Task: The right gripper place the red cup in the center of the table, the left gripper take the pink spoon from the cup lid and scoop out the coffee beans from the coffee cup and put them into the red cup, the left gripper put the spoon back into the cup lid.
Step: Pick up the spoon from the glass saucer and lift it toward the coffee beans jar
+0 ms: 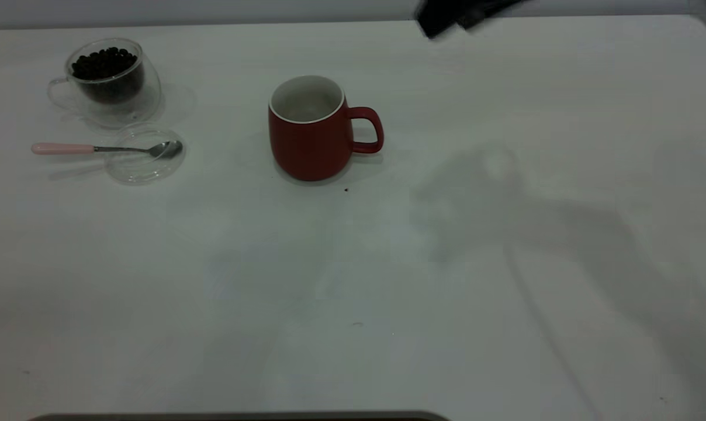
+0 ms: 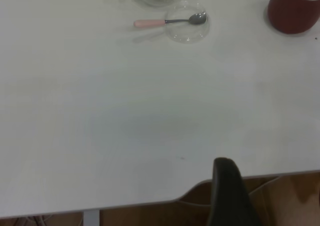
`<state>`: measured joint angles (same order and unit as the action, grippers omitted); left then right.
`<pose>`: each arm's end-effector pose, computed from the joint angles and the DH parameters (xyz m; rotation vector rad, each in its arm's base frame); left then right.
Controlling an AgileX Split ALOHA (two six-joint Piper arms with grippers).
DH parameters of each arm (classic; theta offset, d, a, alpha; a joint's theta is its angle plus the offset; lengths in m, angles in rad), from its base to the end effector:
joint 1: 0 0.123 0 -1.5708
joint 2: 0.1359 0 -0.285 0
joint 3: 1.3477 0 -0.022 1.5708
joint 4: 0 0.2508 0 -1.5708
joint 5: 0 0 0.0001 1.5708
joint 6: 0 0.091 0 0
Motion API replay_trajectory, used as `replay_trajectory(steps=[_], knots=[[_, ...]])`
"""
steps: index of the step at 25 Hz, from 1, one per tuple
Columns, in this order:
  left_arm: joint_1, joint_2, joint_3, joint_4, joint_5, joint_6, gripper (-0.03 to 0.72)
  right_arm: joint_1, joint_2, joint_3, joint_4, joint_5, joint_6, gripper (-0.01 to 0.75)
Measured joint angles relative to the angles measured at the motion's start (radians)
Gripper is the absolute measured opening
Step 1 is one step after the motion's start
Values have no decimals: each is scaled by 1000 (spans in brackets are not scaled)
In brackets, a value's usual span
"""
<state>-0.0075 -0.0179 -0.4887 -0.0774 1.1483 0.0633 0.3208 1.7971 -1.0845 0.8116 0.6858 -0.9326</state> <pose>-0.0103 -0.0063 0.2673 0.0832 2.1216 -0.0607 0.3199 0.1504 0.1871 -0.8810 2.5064 0.6661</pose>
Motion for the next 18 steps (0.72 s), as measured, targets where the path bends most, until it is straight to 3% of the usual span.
replay_trajectory(steps=[5, 8, 10, 14, 18], knots=[[0, 0, 0, 0, 0, 0, 482, 0, -397, 268, -542, 279, 571, 536], [0, 0, 0, 0, 0, 0, 482, -11, -618, 407, -732, 368, 827, 536], [0, 0, 0, 0, 0, 0, 482, -58, -747, 491, -775, 399, 905, 535], [0, 0, 0, 0, -1, 0, 482, -170, -1012, 588, -798, 426, 899, 535], [0, 0, 0, 0, -1, 0, 482, -182, -1244, 613, -801, 414, 890, 535]])
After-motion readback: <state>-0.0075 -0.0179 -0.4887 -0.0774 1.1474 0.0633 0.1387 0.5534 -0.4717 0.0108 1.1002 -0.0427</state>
